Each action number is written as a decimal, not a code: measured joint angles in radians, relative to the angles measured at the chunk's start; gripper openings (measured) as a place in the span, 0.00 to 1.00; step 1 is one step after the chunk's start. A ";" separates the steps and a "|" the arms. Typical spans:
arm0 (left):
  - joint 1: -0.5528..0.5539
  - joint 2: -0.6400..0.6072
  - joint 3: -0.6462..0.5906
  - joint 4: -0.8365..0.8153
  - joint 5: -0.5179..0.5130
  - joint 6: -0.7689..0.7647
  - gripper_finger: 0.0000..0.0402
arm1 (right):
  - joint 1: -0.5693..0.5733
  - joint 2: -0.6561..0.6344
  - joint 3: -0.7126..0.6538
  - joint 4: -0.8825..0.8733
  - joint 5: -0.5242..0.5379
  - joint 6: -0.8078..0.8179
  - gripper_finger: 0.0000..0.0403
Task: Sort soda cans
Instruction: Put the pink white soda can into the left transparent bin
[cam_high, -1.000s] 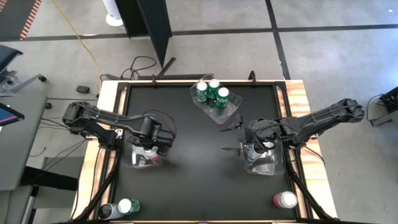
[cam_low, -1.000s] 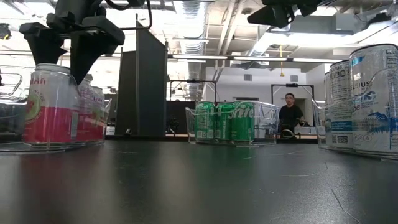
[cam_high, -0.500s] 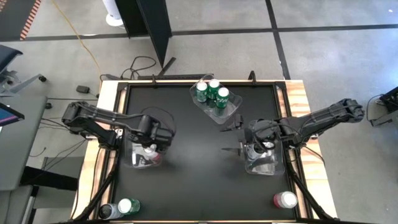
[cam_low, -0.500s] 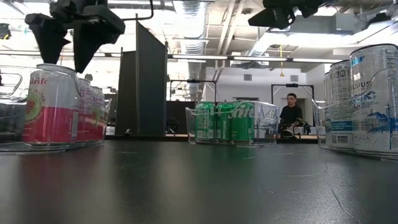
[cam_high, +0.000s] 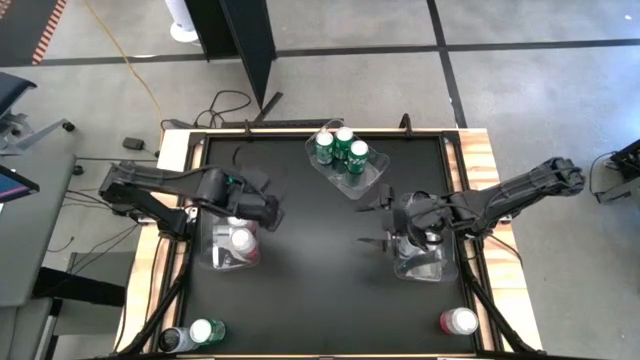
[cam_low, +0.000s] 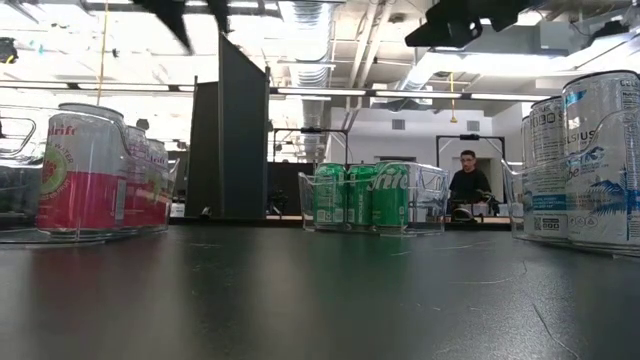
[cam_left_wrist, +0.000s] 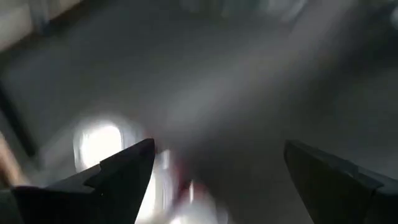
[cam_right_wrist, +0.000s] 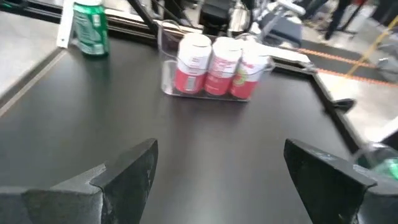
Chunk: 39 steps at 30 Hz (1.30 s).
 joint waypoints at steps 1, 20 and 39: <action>-0.002 0.000 0.011 0.045 -0.056 0.063 0.88 | 0.007 -0.002 0.000 0.000 0.022 -0.007 0.91; 0.031 0.220 0.016 0.845 -0.207 0.994 0.88 | 0.103 -0.003 0.084 -0.134 0.278 0.143 0.91; 0.065 0.213 -0.002 1.209 0.027 1.258 0.80 | 0.225 -0.003 0.084 -0.130 0.510 0.222 0.91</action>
